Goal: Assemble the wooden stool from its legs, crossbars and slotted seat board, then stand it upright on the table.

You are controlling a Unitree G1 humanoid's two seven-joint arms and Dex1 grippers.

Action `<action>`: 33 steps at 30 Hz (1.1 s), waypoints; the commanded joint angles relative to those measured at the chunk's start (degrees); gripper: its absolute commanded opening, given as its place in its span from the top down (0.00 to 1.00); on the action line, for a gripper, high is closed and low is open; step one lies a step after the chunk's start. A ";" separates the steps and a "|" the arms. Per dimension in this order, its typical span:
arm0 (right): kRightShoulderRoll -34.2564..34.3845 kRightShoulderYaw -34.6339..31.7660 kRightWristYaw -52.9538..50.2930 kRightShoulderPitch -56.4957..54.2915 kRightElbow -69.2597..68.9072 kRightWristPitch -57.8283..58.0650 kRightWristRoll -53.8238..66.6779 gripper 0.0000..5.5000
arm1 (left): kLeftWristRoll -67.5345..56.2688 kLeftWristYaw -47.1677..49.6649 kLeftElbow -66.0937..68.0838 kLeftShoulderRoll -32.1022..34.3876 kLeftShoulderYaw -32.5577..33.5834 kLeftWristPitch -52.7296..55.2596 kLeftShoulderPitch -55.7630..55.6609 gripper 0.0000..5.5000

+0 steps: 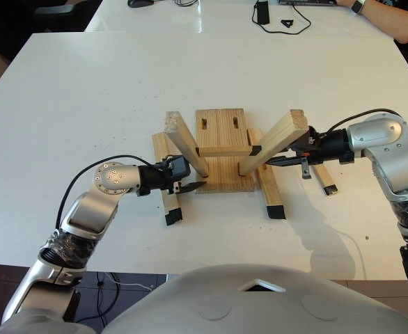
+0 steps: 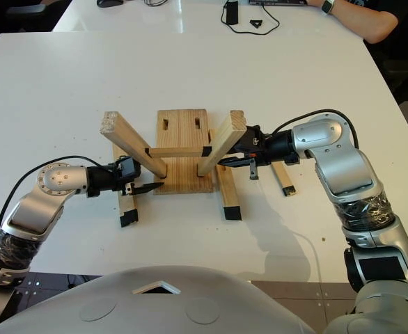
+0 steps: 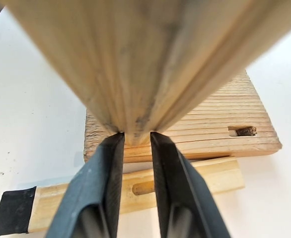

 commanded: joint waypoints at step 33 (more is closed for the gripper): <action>2.97 -3.16 -2.24 3.73 -2.84 -7.96 5.14 0.82 | 1.88 3.32 1.17 3.75 2.00 -5.21 4.33 0.22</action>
